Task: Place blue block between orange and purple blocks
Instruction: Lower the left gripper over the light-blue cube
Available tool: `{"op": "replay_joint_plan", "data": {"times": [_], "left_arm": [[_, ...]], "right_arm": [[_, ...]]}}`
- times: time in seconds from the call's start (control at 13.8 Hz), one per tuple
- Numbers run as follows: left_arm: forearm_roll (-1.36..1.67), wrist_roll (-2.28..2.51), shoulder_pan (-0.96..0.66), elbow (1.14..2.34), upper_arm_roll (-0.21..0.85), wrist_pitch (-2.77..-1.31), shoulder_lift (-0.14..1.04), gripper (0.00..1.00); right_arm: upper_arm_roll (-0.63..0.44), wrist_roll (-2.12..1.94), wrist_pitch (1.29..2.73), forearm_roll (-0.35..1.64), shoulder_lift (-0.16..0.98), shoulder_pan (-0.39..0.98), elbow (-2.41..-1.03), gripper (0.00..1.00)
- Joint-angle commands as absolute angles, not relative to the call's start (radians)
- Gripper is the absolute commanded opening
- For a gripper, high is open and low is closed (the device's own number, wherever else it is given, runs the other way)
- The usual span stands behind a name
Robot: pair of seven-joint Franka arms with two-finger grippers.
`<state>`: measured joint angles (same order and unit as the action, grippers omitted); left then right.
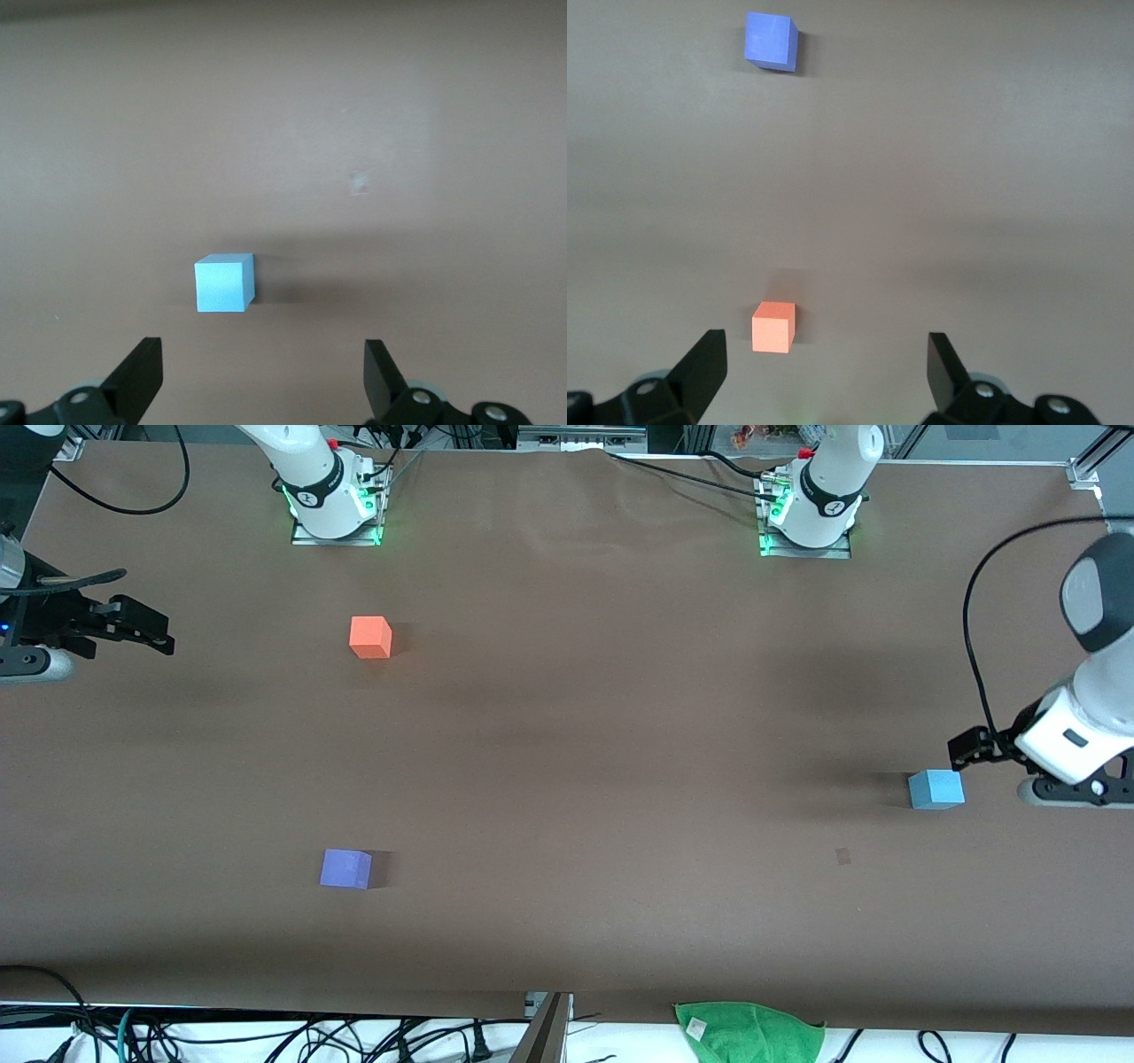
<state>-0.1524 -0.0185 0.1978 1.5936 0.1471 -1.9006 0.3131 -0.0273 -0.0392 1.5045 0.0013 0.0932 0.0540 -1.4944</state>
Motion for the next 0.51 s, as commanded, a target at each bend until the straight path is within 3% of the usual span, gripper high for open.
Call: {"op": "replay_joint_plan", "data": {"times": [0.0,0.14,0.43], "left_arm": [[-0.178,-0.047,0.264,1.643,0.155,-1.911,0.344,1.00],[-0.179,-0.061,0.293,1.708,0.155,-1.940,0.365,0.95],[-0.181,-0.084,0.327,1.862,0.155,-2.150,0.379,0.96]], "right_arm": [[-0.021,-0.046,1.503,0.000,0.092,0.044,-1.489,1.00],[-0.020,-0.046,1.503,0.000,0.092,0.044,-1.489,1.00],[-0.020,-0.046,1.503,0.000,0.092,0.044,-1.489,1.00]]}}
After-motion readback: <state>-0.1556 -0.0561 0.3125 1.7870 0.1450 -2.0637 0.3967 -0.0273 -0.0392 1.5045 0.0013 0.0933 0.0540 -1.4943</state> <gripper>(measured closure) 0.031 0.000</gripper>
